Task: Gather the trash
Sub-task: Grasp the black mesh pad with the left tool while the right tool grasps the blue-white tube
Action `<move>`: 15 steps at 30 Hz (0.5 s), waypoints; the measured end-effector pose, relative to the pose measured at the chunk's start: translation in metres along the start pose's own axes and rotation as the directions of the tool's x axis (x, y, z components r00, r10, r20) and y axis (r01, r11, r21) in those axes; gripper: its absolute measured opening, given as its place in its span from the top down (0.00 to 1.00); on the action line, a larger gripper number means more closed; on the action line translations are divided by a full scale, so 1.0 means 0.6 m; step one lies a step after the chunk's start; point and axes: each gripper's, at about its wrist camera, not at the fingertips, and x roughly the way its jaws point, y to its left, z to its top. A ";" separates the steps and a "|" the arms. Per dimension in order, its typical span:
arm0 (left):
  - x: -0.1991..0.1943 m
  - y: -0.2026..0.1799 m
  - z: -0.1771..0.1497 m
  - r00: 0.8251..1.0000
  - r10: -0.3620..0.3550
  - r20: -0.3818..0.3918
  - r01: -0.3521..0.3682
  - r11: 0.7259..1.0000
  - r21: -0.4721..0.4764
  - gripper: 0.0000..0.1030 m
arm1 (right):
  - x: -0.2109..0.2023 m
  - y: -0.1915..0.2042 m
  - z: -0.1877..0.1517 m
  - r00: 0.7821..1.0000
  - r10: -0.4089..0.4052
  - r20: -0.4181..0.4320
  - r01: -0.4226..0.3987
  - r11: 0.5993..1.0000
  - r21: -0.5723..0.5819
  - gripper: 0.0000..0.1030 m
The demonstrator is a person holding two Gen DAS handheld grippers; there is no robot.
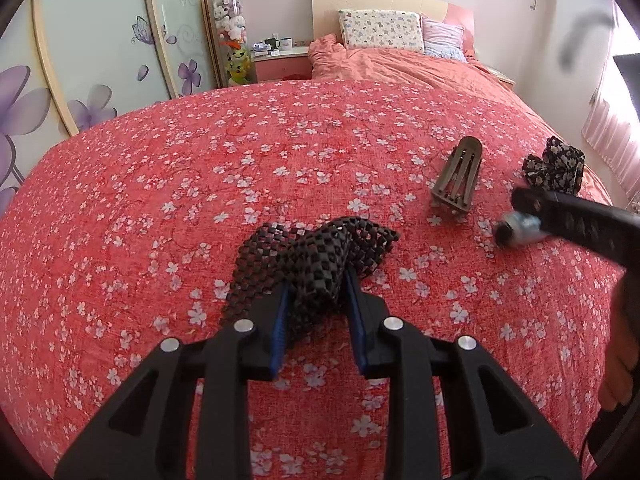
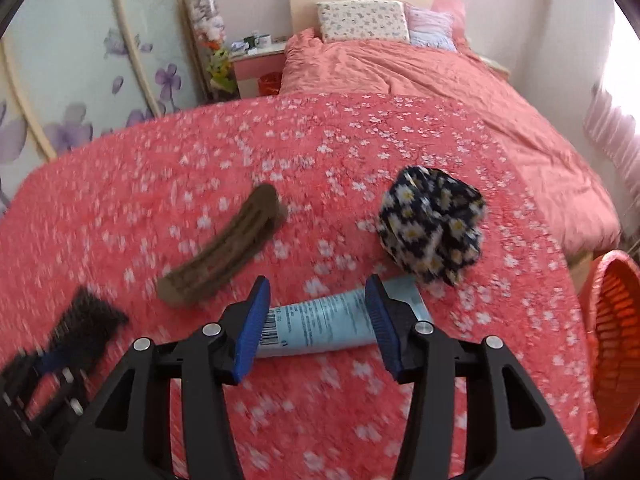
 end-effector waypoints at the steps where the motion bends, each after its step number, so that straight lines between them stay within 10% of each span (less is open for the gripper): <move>1: 0.000 0.000 0.000 1.000 -0.001 0.000 0.001 1.000 -0.001 0.74 | -0.007 0.001 -0.008 1.000 -0.012 -0.001 0.012 1.000 -0.018 0.52; 15: 0.001 0.001 -0.001 1.000 -0.001 0.000 0.001 1.000 -0.001 0.73 | -0.052 -0.043 -0.068 0.998 -0.047 0.050 0.045 0.999 0.028 0.51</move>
